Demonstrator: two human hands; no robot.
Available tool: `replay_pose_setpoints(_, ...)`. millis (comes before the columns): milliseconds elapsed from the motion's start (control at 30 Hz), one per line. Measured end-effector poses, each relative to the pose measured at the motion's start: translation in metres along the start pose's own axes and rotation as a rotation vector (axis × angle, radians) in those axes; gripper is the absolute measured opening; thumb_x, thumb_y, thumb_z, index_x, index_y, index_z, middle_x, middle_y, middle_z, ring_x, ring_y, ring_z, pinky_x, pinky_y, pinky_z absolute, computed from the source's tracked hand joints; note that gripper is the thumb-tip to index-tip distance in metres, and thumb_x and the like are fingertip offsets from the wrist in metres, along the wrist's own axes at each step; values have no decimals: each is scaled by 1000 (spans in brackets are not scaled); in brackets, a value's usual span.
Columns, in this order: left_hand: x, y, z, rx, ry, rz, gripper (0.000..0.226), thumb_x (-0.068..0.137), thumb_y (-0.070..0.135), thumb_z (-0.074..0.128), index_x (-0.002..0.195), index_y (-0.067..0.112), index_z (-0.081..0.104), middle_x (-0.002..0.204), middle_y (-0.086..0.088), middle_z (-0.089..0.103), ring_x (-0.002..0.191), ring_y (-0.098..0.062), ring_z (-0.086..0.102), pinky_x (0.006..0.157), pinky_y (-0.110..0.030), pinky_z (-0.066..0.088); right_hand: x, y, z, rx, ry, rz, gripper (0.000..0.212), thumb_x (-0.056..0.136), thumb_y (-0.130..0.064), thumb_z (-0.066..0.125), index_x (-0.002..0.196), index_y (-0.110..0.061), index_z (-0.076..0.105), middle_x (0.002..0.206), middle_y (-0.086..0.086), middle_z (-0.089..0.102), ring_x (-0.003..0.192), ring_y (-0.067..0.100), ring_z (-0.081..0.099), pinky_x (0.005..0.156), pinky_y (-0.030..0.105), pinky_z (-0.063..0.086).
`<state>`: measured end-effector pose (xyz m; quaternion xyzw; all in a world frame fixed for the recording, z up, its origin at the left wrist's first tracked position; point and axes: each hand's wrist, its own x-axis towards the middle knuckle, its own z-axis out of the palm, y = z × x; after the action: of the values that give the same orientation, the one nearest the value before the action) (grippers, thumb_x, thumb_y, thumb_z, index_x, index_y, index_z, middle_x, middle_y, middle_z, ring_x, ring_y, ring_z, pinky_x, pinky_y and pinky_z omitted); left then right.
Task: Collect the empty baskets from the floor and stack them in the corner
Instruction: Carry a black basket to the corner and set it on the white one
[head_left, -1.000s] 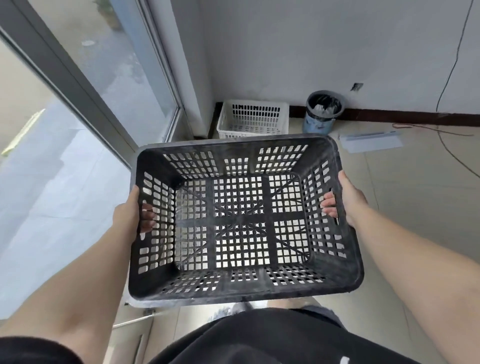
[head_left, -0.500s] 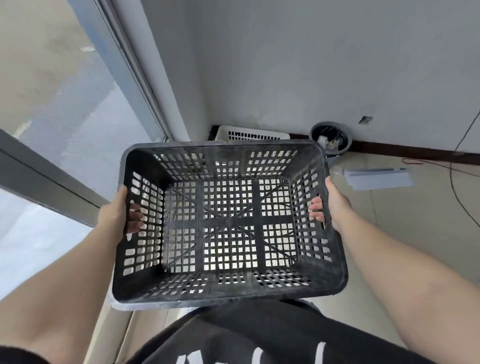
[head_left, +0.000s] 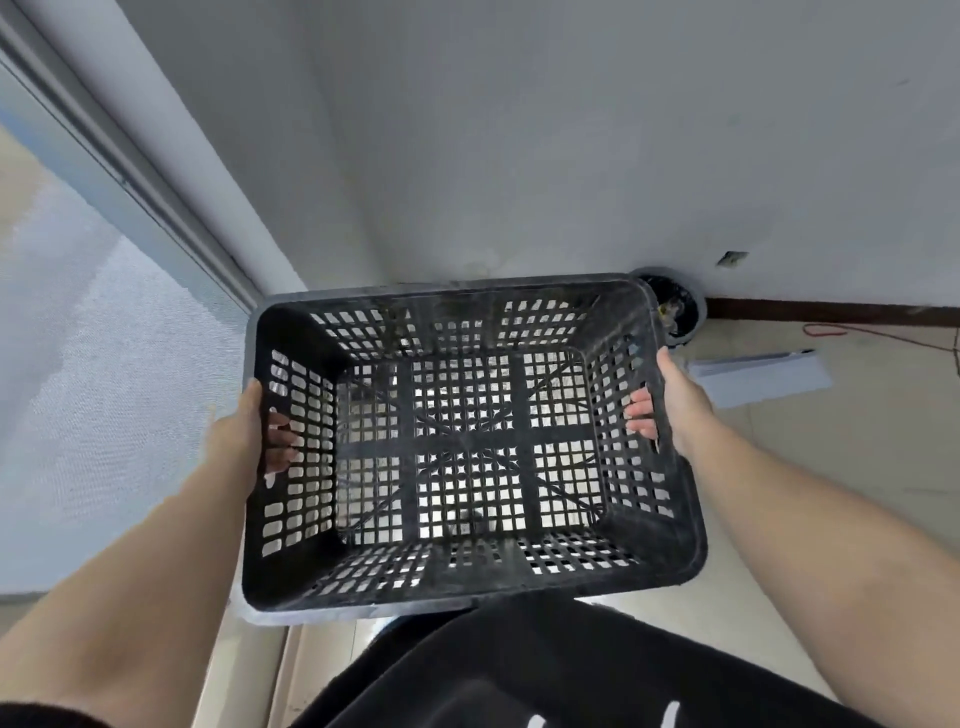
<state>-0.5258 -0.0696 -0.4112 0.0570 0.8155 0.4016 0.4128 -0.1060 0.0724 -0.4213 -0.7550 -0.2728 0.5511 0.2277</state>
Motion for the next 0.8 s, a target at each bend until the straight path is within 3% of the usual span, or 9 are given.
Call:
replay_pose_setpoints(100,38,41,22,2,-10,3,58,91,62,42,74,8,57,38,0,56,28,-14,52,34,-21,47,27,-30,17,46,15,30,74,83,-75,42,79,-4,63,68,10,63,50,22,56,45,26,44)
replay_pose_setpoints(267,87,94,54,62,-31,11,59,89,63,45,75,7,58,39,-1,58,30,-15,53,39,-23,48,68,-69,36,61,35,66,74,83,-75,40,78,-4,63,71,11,65,46,20,57,46,26,45)
replay_pose_setpoints(600,169,161,129,144,-72,-72,58,90,63,42,81,8,59,63,-9,64,38,-19,57,36,-21,45,158,-126,55,63,52,132,75,84,-75,39,78,-4,62,70,10,64,47,20,56,42,23,42)
replay_pose_setpoints(800,211,178,176,158,-74,-137,56,95,60,38,84,9,59,72,-10,63,56,-24,59,52,-31,46,226,-158,69,43,10,225,74,86,-74,35,76,-5,60,66,8,59,39,16,52,33,18,38)
